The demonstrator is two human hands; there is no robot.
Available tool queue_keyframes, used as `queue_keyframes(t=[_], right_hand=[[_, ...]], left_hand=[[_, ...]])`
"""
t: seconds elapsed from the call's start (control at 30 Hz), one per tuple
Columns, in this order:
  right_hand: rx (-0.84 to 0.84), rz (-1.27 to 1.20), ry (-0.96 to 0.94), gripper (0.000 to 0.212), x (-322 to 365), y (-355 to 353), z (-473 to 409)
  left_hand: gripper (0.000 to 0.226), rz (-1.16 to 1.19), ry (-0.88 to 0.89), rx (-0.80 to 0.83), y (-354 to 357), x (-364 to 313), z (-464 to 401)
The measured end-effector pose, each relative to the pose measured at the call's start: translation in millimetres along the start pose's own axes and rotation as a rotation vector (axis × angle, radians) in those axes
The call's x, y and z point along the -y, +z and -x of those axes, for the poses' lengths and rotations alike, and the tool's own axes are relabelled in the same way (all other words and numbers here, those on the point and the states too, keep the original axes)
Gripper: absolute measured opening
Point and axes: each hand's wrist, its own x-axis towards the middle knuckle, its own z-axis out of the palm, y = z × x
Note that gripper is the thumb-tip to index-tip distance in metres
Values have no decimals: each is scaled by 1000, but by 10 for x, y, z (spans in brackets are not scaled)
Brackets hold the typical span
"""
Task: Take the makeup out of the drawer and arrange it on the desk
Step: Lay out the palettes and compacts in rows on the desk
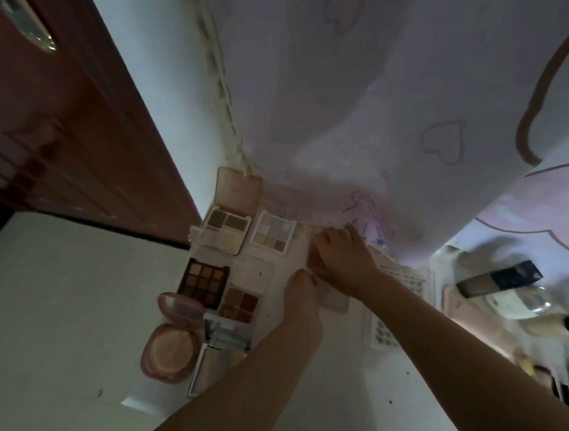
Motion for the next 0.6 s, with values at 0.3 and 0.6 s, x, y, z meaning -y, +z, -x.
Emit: queue_keyframes(t=[0.3, 0.6], right_hand=[[-74, -659, -38, 28, -22, -431, 483], [116, -998, -5, 27, -233, -603, 539]], left_hand=[[31, 342, -102, 422, -247, -60, 226], [28, 352, -179, 499, -289, -204, 383]])
